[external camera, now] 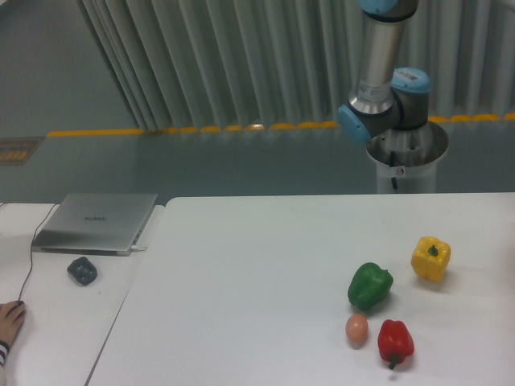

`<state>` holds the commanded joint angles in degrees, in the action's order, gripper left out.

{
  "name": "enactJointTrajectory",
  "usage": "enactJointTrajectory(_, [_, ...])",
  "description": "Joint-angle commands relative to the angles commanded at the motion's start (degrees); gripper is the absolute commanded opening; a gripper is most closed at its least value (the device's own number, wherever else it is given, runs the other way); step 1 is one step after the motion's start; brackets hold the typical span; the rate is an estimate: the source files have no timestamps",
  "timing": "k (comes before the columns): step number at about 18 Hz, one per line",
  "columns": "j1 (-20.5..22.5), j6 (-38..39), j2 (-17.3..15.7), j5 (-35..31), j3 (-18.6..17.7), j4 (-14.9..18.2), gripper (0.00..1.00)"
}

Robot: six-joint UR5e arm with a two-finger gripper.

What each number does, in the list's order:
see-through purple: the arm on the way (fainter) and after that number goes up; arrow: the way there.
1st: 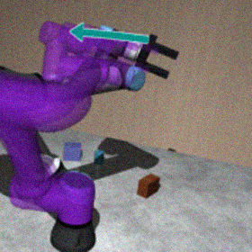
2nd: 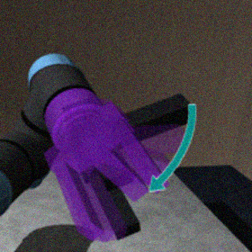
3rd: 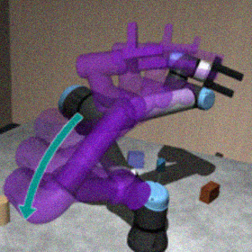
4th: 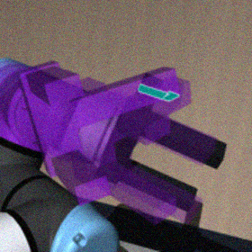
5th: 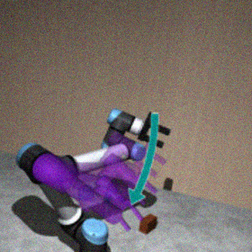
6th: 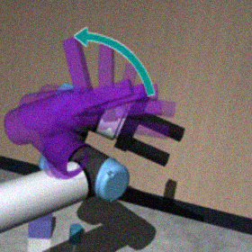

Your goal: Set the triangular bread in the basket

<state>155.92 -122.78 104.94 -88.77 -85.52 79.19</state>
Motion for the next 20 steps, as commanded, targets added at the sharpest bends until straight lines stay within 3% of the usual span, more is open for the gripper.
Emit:
enactJointTrajectory(4, [-2.1,-0.4,0.0,-0.7,-0.4,0.3,1.00])
enactJointTrajectory(7, [-3.4,0.0,-1.1,-4.1,-0.4,3.2,1.00])
enactJointTrajectory(11, [-4.3,0.2,-1.8,-6.5,-0.7,4.3,1.00])
enactJointTrajectory(20, [-6.6,4.0,-1.8,-7.4,-1.1,4.0,1.00])
